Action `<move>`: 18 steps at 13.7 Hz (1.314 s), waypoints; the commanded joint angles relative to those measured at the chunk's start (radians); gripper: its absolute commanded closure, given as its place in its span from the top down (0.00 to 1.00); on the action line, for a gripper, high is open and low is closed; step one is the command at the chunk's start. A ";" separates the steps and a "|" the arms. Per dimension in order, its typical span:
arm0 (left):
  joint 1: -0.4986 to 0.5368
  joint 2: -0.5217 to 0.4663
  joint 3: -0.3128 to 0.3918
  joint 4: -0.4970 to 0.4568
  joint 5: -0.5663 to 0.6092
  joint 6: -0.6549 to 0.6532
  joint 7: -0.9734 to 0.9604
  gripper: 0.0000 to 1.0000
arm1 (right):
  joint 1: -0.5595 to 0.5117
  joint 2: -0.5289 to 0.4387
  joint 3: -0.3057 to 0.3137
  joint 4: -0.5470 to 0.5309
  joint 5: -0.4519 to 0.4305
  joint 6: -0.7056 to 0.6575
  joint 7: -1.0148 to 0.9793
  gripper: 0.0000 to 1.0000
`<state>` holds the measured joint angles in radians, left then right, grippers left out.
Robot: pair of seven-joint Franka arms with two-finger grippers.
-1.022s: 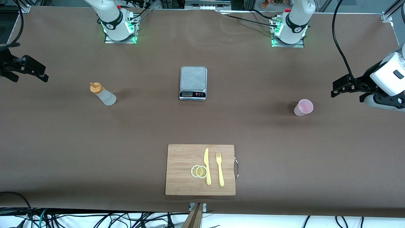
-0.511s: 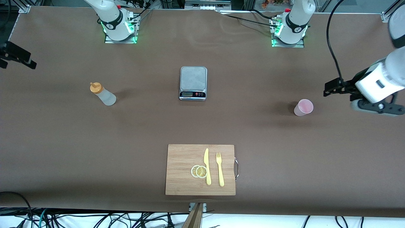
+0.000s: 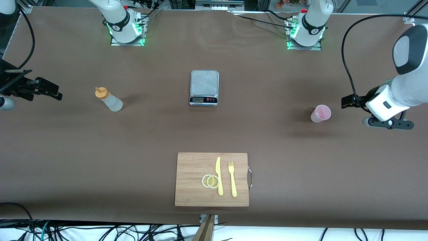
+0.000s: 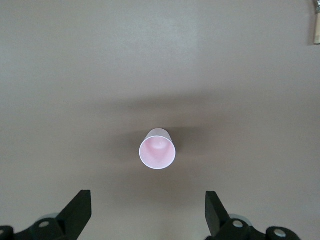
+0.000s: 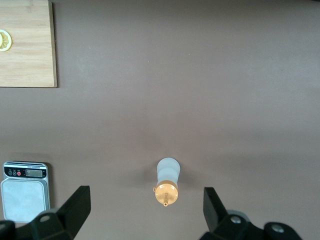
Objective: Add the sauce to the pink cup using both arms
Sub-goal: 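Move the left gripper down to the pink cup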
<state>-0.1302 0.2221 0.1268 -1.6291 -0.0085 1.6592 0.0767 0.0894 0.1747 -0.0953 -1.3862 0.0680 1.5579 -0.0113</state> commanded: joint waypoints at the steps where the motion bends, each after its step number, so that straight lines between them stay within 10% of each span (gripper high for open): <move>1: 0.006 -0.029 -0.001 -0.151 0.016 0.121 0.055 1.00 | -0.002 -0.009 0.000 0.013 -0.007 -0.012 -0.010 1.00; 18: 0.070 -0.012 0.024 -0.598 -0.067 0.672 0.190 0.97 | 0.069 -0.012 0.005 0.018 -0.030 -0.004 -0.001 1.00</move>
<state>-0.0669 0.2257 0.1471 -2.1998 -0.0465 2.2977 0.2411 0.1518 0.1683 -0.0913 -1.3818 0.0570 1.5598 -0.0115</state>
